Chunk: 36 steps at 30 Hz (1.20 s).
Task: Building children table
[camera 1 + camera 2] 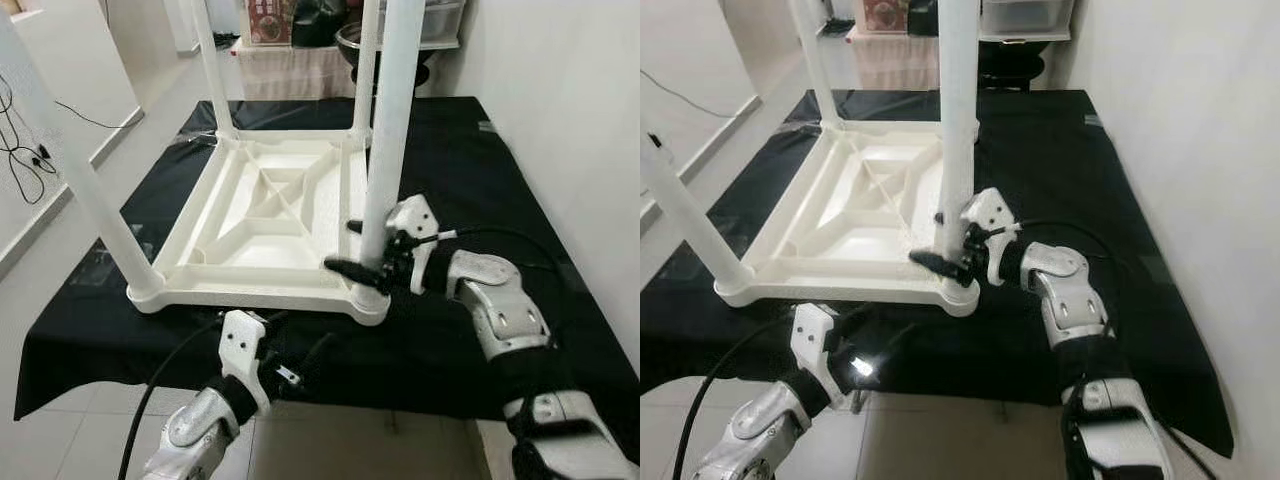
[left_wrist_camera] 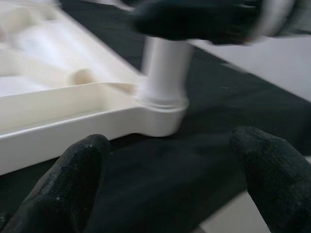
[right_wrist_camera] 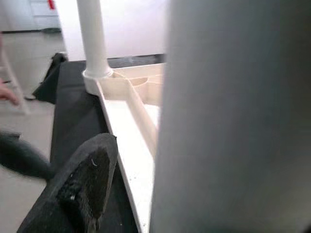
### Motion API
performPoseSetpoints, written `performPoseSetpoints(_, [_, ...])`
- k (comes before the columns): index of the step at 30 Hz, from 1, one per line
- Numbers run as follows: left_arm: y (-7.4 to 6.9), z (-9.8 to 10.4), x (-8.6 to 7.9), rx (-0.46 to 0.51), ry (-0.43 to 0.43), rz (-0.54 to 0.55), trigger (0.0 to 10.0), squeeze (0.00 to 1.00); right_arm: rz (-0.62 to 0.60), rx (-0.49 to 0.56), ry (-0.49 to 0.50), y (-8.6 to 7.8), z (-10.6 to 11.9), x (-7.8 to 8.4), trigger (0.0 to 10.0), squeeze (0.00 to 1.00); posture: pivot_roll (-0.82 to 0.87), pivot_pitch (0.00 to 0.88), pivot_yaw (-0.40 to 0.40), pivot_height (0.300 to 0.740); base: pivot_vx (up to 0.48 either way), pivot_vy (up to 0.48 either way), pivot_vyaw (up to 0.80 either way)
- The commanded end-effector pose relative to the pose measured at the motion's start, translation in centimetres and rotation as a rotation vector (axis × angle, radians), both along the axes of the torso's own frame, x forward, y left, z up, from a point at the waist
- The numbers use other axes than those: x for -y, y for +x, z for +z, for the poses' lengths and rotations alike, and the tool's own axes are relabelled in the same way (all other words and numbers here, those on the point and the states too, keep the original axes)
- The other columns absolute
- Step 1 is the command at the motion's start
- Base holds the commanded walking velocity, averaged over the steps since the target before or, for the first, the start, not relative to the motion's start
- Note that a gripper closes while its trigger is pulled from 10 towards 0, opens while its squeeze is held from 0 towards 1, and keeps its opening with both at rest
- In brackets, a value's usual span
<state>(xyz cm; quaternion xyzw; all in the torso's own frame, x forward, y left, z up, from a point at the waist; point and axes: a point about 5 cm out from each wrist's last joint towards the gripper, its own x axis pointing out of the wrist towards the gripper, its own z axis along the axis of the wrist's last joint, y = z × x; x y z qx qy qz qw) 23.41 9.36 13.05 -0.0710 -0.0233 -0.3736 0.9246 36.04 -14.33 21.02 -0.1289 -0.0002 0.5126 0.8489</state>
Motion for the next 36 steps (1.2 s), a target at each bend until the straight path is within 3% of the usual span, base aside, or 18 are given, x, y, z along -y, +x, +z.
performPoseSetpoints(1, [-0.5, -0.3, 0.0, -0.016, 0.031, -0.030, 10.0, 0.00, 0.071, -0.007, 0.001, 0.2, 0.6, -0.7, 7.3, 0.00, -0.01, 0.124, 0.003, 0.740, 0.000, 0.000, 0.00])
performPoseSetpoints(3, [-0.5, -0.3, 0.1, -0.014, 0.033, -0.030, 10.0, 0.00, 0.086, -0.018, 0.007, 0.2, 0.7, -0.8, 7.3, 0.00, -0.01, 0.125, 0.003, 0.740, 0.000, 0.000, 0.00])
performPoseSetpoints(4, [-0.6, -0.3, 0.1, -0.011, 0.034, -0.024, 10.0, 0.00, 0.108, -0.039, 0.004, 0.5, 0.8, -0.6, 0.0, 0.00, -0.01, 0.128, 0.002, 0.740, 0.000, 0.000, 0.00])
performPoseSetpoints(15, [-0.7, -0.1, -0.1, -0.010, 0.031, -0.004, 10.0, 0.00, 0.089, -0.081, 0.009, 0.6, -0.4, 1.1, 0.0, 0.00, -0.01, 0.136, 0.002, 0.740, 0.000, 0.000, 0.00])
performPoseSetpoints(17, [-0.7, -0.1, -0.2, -0.005, 0.032, 0.006, 10.0, 0.00, -0.071, -0.102, 0.022, 0.6, -1.5, 2.4, 0.0, 0.00, -0.02, 0.139, -0.003, 0.740, 0.000, 0.000, 0.00])
performPoseSetpoints(19, [-0.7, -0.1, -0.5, 0.001, 0.033, 0.025, 10.0, 0.00, -0.278, -0.179, 0.068, -0.5, -3.8, 3.4, 0.0, 0.00, -0.02, 0.141, -0.018, 0.740, 0.000, 0.000, 0.00])
performPoseSetpoints(20, [-0.7, 0.0, -0.8, 0.007, 0.040, 0.037, 10.0, 0.00, -0.631, -0.161, 0.122, -1.5, -5.8, 3.4, 0.0, 0.00, -0.01, 0.140, -0.019, 0.740, 0.000, 0.000, 0.00])
performPoseSetpoints(22, [-0.7, 0.0, -0.8, 0.007, 0.040, 0.037, 10.0, 0.00, -0.631, -0.161, 0.122, -1.5, -5.8, 3.4, 0.0, 0.00, -0.01, 0.140, -0.019, 0.740, 0.000, 0.000, 0.00])
performPoseSetpoints(23, [-0.7, 0.1, -1.1, 0.011, 0.044, 0.048, 10.0, 0.00, -0.944, -0.181, 0.143, -3.4, -7.6, 4.2, 0.0, 0.00, -0.01, 0.145, -0.014, 0.740, 0.000, 0.000, 0.00])
performPoseSetpoints(24, [-0.7, 0.1, -1.1, 0.011, 0.044, 0.048, 10.0, 0.00, -0.944, -0.181, 0.143, -3.4, -7.6, 4.2, 0.0, 0.00, -0.01, 0.145, -0.014, 0.740, 0.000, 0.000, 0.00])
performPoseSetpoints(25, [-0.5, 0.1, -1.3, 0.016, 0.045, 0.064, 10.0, 0.00, -0.995, -0.259, 0.129, -6.6, -9.9, 3.0, 0.0, 0.00, -0.02, 0.156, 0.016, 0.740, 0.000, 0.000, 0.00])
performPoseSetpoints(27, [-0.3, 0.2, -1.5, 0.031, 0.053, 0.068, 10.0, 0.00, -0.847, -0.212, 0.073, -8.1, -9.6, 1.2, 0.0, 0.00, -0.04, 0.128, 0.021, 0.740, 0.000, 0.000, 0.00])
performPoseSetpoints(29, [0.2, 0.1, -1.2, 0.030, 0.055, 0.042, 10.0, 0.00, -0.780, -0.212, 0.082, -6.4, -9.0, 0.8, 0.0, 0.00, -0.04, 0.108, 0.017, 0.740, 0.000, 0.000, 0.00])
performPoseSetpoints(33, [0.5, 0.0, -1.0, 0.030, 0.059, 0.020, 10.0, 0.00, -0.738, -0.217, 0.095, -5.1, -8.4, 0.0, 0.0, 0.00, -0.04, 0.089, 0.017, 0.740, 0.000, 0.000, 0.00])
performPoseSetpoints(34, [0.6, -0.1, -1.0, 0.030, 0.060, 0.030, 10.0, 0.00, -0.670, -0.204, 0.126, -4.7, -7.3, -1.5, 10.0, 0.00, -0.04, 0.081, 0.017, 0.740, 0.000, 0.000, 0.00])
performPoseSetpoints(36, [0.6, -0.2, -1.1, 0.030, 0.059, 0.040, 10.0, 0.00, -0.642, -0.201, 0.147, -4.8, -6.7, -2.1, 10.0, 0.00, -0.03, 0.077, 0.014, 0.740, 0.000, 0.000, 0.00])
